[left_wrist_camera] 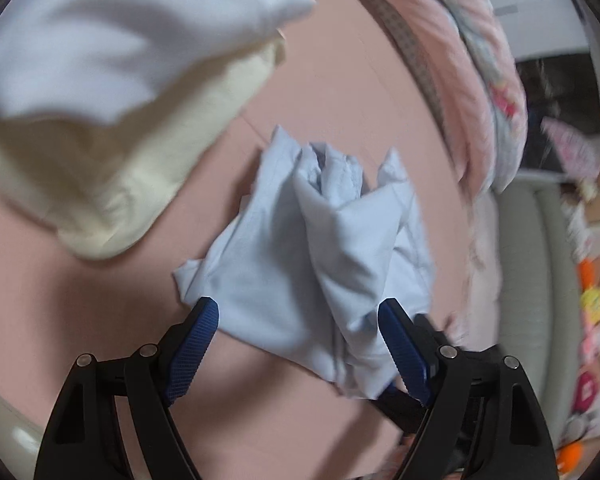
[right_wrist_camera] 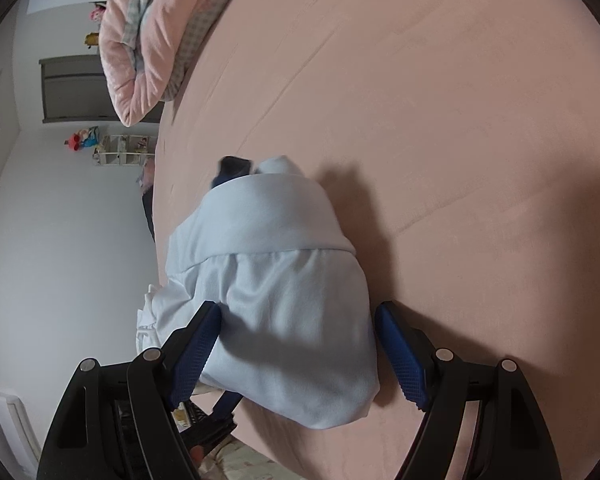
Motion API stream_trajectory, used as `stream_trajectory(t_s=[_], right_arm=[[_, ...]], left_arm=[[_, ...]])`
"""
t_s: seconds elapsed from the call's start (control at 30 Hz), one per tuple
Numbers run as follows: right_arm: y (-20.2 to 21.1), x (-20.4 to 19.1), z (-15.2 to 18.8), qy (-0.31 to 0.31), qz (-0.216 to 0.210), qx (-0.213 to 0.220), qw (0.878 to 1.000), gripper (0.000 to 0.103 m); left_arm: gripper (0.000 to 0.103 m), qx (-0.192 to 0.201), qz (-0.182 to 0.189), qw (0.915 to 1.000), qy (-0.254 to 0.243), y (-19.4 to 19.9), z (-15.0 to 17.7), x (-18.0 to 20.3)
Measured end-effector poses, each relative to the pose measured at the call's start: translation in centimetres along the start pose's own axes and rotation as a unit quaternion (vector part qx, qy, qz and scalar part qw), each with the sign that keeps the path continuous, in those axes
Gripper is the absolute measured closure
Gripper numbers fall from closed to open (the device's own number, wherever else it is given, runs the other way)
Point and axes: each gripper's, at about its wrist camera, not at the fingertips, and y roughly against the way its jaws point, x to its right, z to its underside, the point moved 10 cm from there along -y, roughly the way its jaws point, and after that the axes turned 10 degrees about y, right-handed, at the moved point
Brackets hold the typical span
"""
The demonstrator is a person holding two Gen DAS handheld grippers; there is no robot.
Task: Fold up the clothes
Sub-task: 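Close both tools on the shirt bundle edges and lift it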
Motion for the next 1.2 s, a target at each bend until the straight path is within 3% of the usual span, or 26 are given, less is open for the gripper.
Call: stream_trajectory(t_s=[0.13,0.23,0.4,0.5,0.83,0.97,1.1,1.17,1.2], right_arm=[[-0.2,0.0,-0.3,0.011,0.001,0.005,1.0,0.017],[-0.5,-0.2,-0.5,0.009,-0.004,0.006,1.0,0.016],[-0.5,0.0,-0.6,0.002,-0.02,0.009,1.0,0.015],[-0.5,0.0,-0.5,0.004,-0.021,0.01,1.0,0.015],[-2.0,-1.4,-0.3,0.036,-0.03,-0.007,0.999,0.003],[-2.1,-1.4,-0.5,0.033,-0.038,-0.001,0.999,0.004],[-2.3,-1.2,-0.3,0.041,-0.014,0.0,0.999,0.008],[-2.4,-1.2,-0.2,0.047,-0.003,-0.001,0.999,0.01],[-2.4,-1.2,-0.2,0.049,0.001,-0.001,0.999,0.01]], left_arm=[[0.005,0.0,0.03,0.9993,0.021,0.0,0.2,-0.1],[0.005,-0.014,0.051,0.9975,0.047,-0.9,0.8,-0.3],[0.004,-0.008,0.147,0.9864,0.073,-0.1,0.7,-0.7],[0.0,-0.009,0.187,0.9794,0.075,-1.5,0.5,0.3],[0.0,0.005,0.16,0.9849,0.067,-3.6,-0.9,1.8],[0.0,0.003,0.144,0.9864,0.08,-4.3,-1.4,1.3],[0.001,0.003,0.132,0.9888,0.07,-4.5,-1.1,1.4],[0.013,0.007,0.12,0.9902,0.071,-4.4,-1.0,0.8],[0.032,0.01,0.11,0.9908,0.077,-4.4,-1.0,0.2]])
